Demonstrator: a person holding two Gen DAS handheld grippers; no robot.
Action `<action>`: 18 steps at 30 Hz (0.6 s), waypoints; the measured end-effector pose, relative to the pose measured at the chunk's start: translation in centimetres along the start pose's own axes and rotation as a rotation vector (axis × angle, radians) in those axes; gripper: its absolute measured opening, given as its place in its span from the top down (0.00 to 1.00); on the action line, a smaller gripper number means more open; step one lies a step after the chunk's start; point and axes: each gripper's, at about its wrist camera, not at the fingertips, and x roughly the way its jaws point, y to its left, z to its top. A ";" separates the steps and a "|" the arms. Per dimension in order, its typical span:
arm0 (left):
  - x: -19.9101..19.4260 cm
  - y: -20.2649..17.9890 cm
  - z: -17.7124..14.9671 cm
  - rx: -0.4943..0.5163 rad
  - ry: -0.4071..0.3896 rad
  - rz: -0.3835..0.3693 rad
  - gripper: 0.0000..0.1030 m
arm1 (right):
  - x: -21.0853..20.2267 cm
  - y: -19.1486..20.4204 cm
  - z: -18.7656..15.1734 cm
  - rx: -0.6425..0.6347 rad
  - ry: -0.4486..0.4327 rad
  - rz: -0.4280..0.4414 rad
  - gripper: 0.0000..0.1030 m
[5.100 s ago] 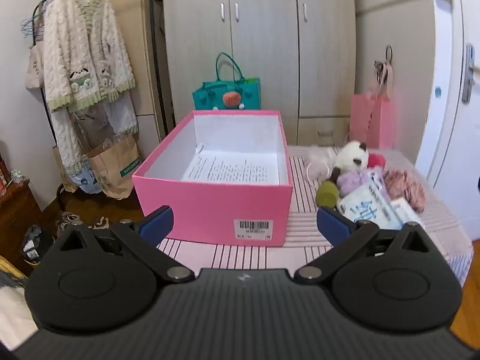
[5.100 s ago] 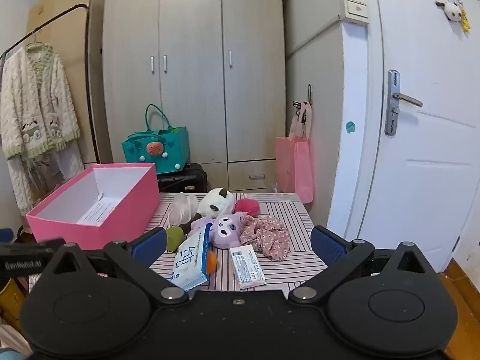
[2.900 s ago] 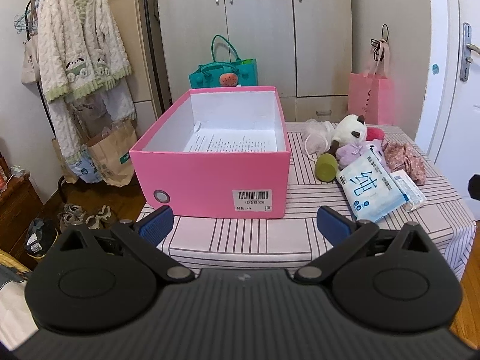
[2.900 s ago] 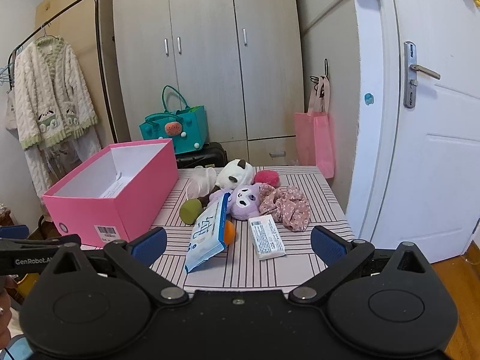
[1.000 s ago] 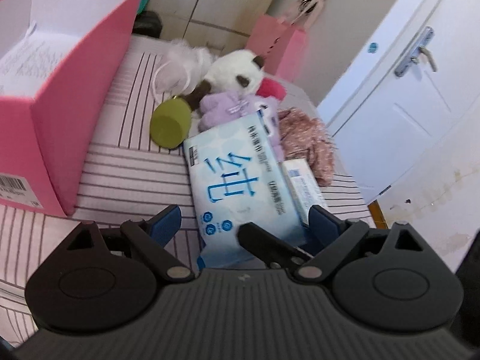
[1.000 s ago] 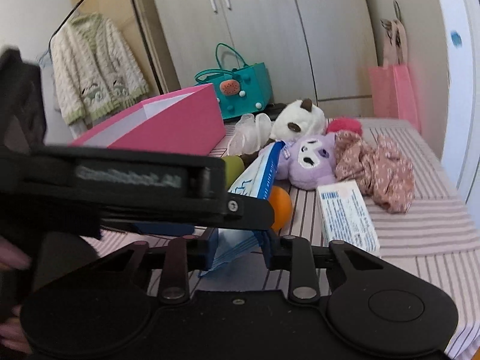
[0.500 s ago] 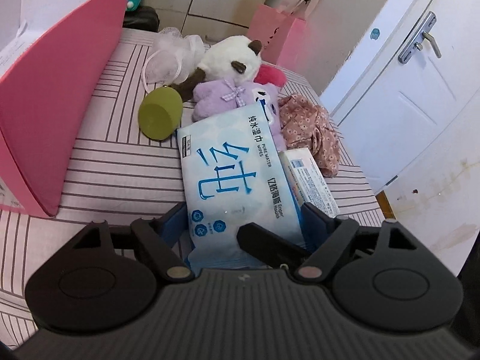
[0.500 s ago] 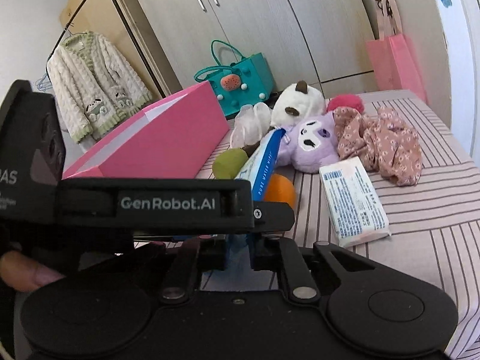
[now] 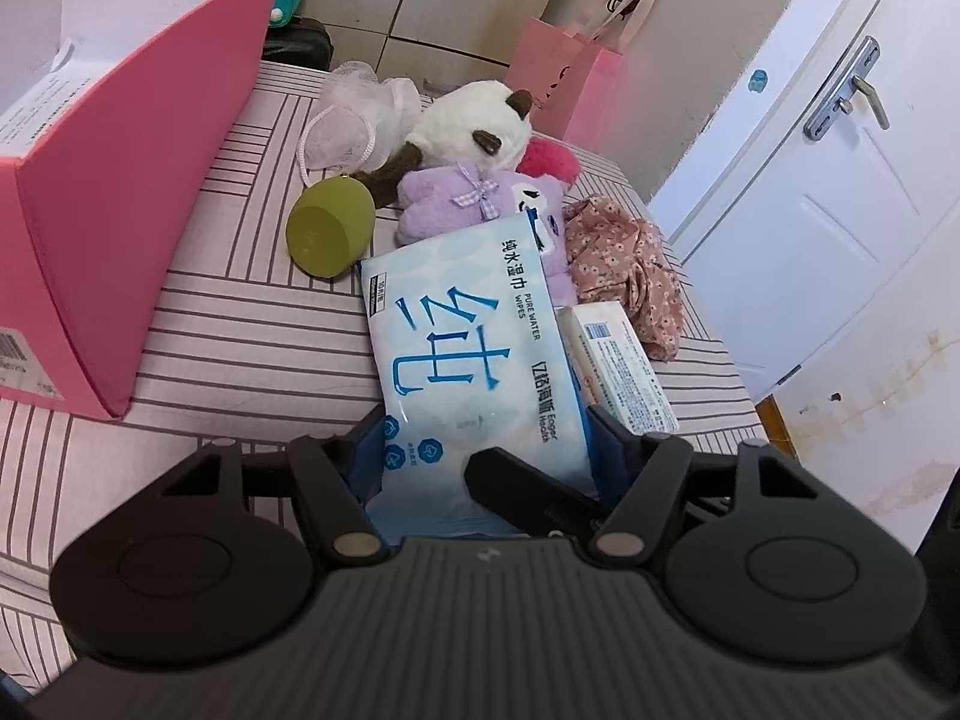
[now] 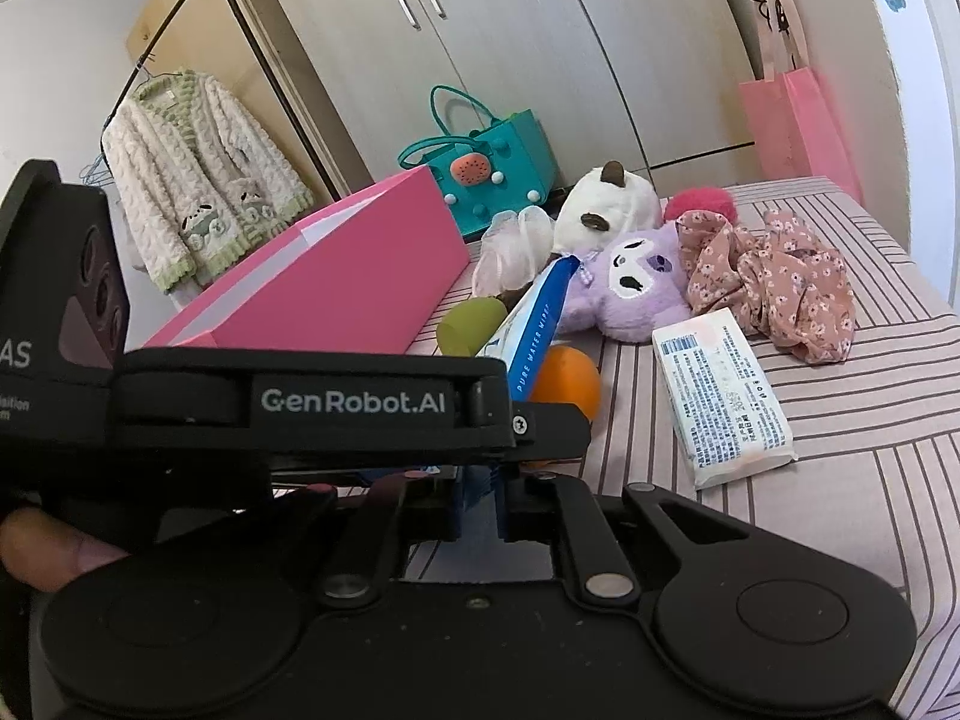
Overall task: Organize soft objects
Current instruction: 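Lift the wipes pack with the left gripper and carry it over the pink box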
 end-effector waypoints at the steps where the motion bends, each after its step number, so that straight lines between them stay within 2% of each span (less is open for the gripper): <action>1: -0.1 0.0 0.0 -0.001 0.000 0.000 0.35 | -0.1 0.0 0.0 0.000 -0.001 0.002 0.88; 11: -2.2 -0.6 0.5 0.018 -0.017 -0.007 0.35 | -1.4 1.2 0.6 -0.027 -0.031 0.016 0.88; 18: -4.6 -0.8 0.4 0.017 0.001 -0.008 0.35 | -2.8 3.0 1.2 -0.024 -0.004 0.012 0.88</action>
